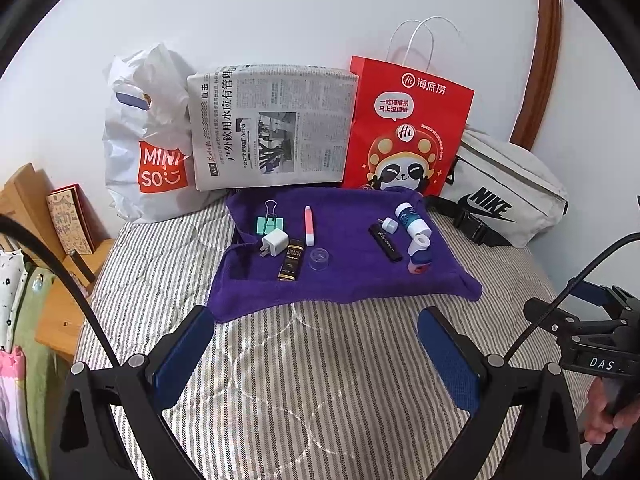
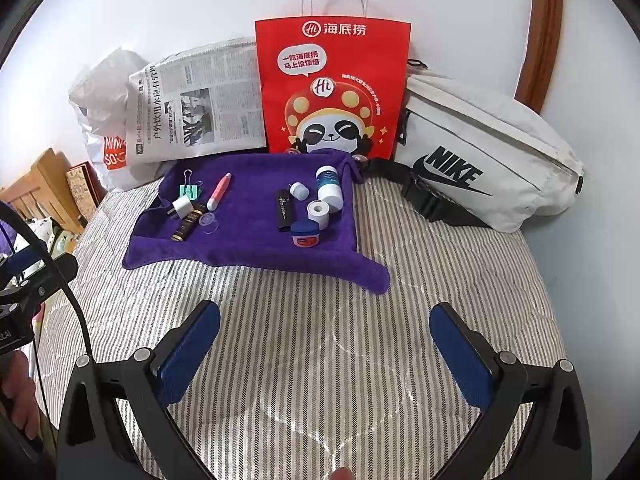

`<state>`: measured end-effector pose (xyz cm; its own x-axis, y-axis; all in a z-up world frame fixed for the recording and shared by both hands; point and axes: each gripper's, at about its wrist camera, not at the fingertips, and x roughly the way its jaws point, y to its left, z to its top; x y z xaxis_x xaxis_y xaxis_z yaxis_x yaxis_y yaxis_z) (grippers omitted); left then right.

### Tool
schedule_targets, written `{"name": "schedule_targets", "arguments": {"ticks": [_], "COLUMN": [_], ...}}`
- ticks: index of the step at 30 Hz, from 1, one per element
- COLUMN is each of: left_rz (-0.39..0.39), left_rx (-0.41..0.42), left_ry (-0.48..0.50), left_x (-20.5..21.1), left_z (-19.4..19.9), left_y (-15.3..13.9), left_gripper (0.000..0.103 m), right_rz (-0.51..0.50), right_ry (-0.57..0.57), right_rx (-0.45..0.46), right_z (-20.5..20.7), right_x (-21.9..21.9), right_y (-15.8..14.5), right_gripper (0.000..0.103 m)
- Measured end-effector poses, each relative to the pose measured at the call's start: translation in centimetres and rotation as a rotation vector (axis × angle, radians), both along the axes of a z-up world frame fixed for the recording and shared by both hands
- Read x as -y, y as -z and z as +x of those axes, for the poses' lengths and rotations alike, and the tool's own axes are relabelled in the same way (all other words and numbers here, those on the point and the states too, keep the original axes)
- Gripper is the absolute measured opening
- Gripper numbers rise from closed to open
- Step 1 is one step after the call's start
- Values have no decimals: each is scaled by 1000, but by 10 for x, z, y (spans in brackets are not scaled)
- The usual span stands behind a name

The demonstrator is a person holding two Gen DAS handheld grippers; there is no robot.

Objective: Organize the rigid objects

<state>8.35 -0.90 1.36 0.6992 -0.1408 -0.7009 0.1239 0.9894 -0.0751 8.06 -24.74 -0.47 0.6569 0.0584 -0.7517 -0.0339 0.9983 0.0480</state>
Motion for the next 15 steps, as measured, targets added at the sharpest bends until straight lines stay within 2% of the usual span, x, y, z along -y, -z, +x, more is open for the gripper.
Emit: {"name": "schedule_targets", "arguments": {"ticks": [15], "left_rz": [1], "left_rx": [-7], "left_ry": [-1], "left_x": [1], "left_z": [-1], "left_y": [2], "left_gripper": [103], "right_rz": [-3], "right_ry": [-1], "right_rx": [-3], "right_z": [0], "right_x": [-1], "right_y": [0], "right_gripper": [103]}}
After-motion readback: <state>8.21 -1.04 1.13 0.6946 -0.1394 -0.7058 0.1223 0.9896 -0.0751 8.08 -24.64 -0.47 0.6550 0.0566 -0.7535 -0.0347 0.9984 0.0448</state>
